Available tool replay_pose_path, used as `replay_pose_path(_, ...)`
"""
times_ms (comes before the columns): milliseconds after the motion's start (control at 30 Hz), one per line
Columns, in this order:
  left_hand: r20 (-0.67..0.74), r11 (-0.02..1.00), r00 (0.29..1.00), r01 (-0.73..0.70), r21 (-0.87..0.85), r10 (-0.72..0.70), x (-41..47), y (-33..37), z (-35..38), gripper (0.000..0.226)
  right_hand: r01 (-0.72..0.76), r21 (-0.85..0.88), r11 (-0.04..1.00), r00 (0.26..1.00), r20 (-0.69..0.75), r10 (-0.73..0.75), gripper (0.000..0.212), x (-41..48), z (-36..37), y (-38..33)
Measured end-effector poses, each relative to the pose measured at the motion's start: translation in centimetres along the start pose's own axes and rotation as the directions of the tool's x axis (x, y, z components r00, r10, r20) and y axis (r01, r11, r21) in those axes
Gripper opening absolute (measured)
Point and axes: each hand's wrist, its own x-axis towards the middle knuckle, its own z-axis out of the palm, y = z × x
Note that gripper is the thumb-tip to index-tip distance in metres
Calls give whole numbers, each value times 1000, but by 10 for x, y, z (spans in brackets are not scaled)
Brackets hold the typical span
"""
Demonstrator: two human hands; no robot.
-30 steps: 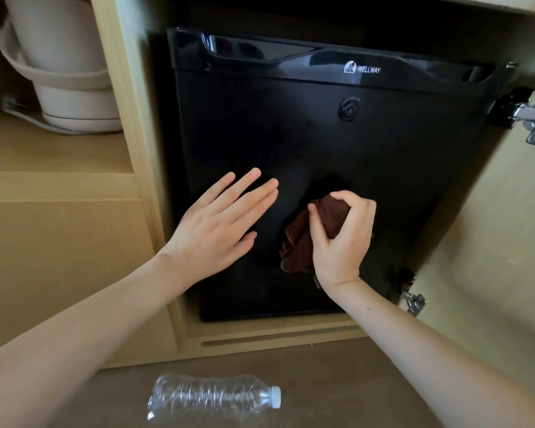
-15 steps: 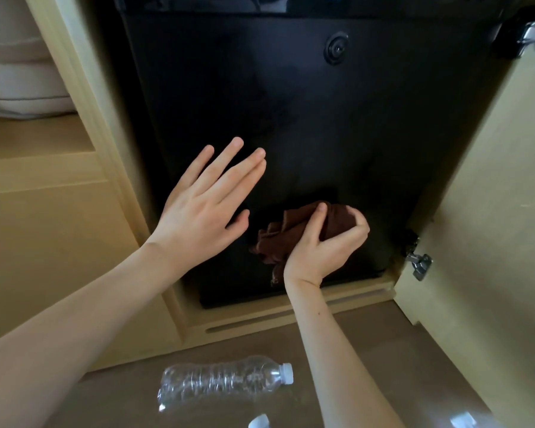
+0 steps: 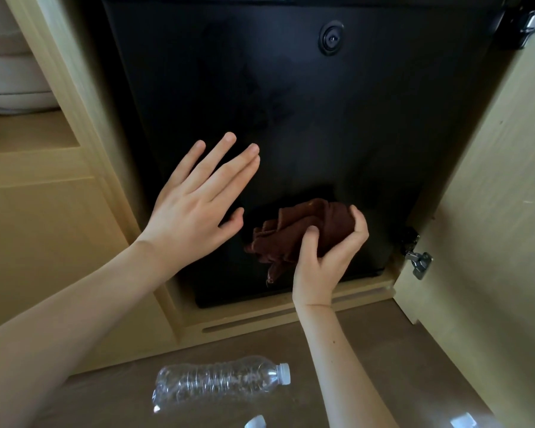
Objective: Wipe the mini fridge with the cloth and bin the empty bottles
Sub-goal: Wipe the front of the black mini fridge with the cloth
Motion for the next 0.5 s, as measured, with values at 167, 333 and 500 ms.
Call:
replay_pose_path(167,-8,1000,1000,-3,4,3,-1,0,1,65,-237,205,949,967,-47,252,68,-16,-9,-6)
replay_pose_path(333,-1,1000,1000,-9,7,9,0,-1,-1,65,-311,122,943,938,-121,325,76,-23,-3,-12)
replay_pose_path(500,16,1000,1000,-10,20,10,0,-1,-2,65,-224,48,973,944,-237,229,75,-24,6,-17)
